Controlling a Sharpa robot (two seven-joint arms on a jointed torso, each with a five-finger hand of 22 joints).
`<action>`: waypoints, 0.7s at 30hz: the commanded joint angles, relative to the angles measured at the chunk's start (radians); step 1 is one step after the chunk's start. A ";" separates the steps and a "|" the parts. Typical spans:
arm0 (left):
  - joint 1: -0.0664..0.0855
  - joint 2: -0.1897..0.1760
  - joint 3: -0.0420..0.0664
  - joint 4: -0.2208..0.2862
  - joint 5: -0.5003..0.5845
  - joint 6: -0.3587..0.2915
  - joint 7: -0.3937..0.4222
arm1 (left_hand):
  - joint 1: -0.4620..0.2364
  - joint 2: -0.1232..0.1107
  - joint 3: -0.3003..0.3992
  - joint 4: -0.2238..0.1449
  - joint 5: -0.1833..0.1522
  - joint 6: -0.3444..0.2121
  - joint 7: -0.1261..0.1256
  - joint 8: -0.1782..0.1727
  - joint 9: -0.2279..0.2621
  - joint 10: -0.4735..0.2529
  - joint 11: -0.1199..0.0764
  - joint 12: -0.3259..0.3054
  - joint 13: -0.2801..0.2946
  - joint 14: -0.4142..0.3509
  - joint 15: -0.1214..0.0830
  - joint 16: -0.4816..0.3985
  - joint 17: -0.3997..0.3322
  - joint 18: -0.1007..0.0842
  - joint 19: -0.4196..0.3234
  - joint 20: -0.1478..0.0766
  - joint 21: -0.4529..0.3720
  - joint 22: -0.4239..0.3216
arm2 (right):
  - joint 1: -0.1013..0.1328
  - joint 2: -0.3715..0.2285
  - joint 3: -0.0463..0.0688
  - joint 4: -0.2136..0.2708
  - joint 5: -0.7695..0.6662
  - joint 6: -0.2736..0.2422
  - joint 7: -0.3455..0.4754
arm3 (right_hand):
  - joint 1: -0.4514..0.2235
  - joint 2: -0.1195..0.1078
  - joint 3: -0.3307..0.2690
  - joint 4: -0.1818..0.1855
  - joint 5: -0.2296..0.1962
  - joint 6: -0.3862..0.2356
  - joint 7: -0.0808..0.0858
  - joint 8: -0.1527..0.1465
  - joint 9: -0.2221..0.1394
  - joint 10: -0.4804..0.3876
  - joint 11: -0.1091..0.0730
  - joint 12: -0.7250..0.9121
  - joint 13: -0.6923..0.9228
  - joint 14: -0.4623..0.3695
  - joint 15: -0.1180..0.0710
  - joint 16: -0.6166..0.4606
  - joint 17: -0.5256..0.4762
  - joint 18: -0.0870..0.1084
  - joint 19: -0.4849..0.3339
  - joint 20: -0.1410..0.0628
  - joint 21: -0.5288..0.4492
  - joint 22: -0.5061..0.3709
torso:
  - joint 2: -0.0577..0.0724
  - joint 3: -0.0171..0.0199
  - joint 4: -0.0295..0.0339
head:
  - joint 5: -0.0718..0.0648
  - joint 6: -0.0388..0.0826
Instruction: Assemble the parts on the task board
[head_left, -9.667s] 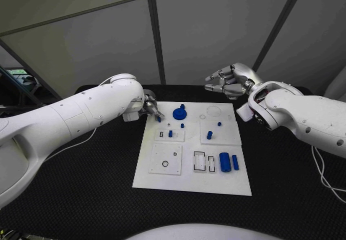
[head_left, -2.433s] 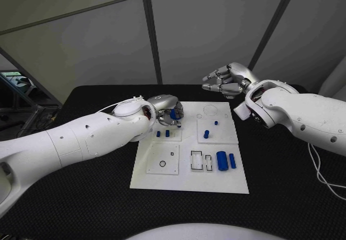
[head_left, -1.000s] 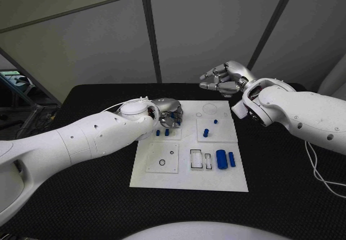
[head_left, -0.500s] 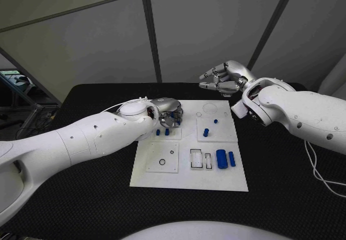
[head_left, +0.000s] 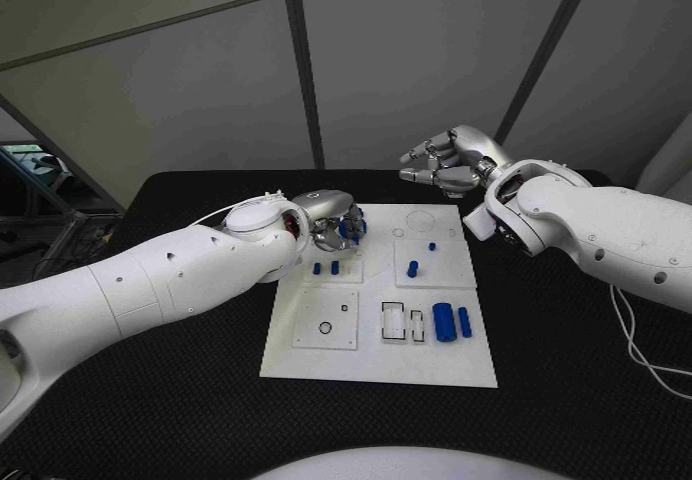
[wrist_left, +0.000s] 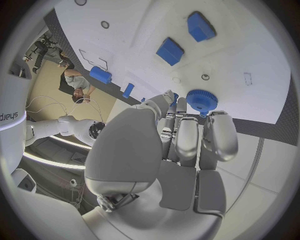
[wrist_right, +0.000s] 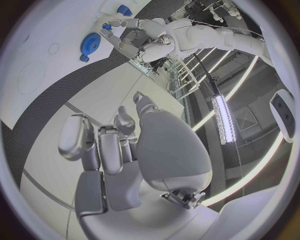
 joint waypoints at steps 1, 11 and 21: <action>0.002 -0.018 0.012 0.026 0.033 -0.017 0.004 | -0.006 0.003 0.009 -0.002 0.001 0.007 0.001 -0.006 -0.002 0.008 0.001 -0.010 -0.002 0.007 -0.002 0.006 -0.003 -0.017 0.010 -0.001 0.007 0.020 | 0.002 -0.001 0.001 0.000 -0.002 0.004 0.009 | -0.003 0.001 -0.003 0.000 0.005 -0.008 -0.001 -0.005 -0.002 -0.004 -0.001 0.000 0.001 0.056 -0.008 -0.007 0.050 0.009 -0.007 0.000 -0.006 0.000 | 0.001 0.0003 0.0001 | 0.002 0.002; 0.002 -0.103 0.025 0.085 0.061 0.027 -0.026 | -0.011 0.002 0.012 -0.002 0.001 0.010 0.001 -0.009 -0.002 0.012 0.002 -0.014 -0.002 0.007 -0.002 0.006 -0.005 -0.018 0.011 0.000 0.009 0.022 | 0.002 -0.006 0.001 0.001 -0.002 0.004 0.008 | -0.003 0.001 -0.003 0.000 0.005 -0.008 -0.001 -0.005 -0.002 -0.004 -0.001 0.000 0.001 0.056 -0.008 -0.007 0.050 0.009 -0.007 0.000 -0.006 0.000 | 0.000 0.0005 0.0011 | 0.003 0.001; -0.002 -0.141 0.026 0.100 0.067 0.054 -0.046 | -0.014 0.001 0.013 -0.002 0.000 0.013 0.001 -0.010 -0.002 0.015 0.002 -0.017 -0.003 0.007 -0.002 0.007 -0.005 -0.018 0.011 0.000 0.011 0.024 | 0.002 -0.006 0.001 0.000 -0.003 0.005 0.007 | -0.003 0.001 -0.003 0.000 0.005 -0.008 -0.001 -0.005 -0.002 -0.004 -0.001 0.000 0.001 0.056 -0.008 -0.007 0.050 0.009 -0.007 0.000 -0.006 0.000 | 0.001 0.0000 -0.0020 | 0.009 -0.001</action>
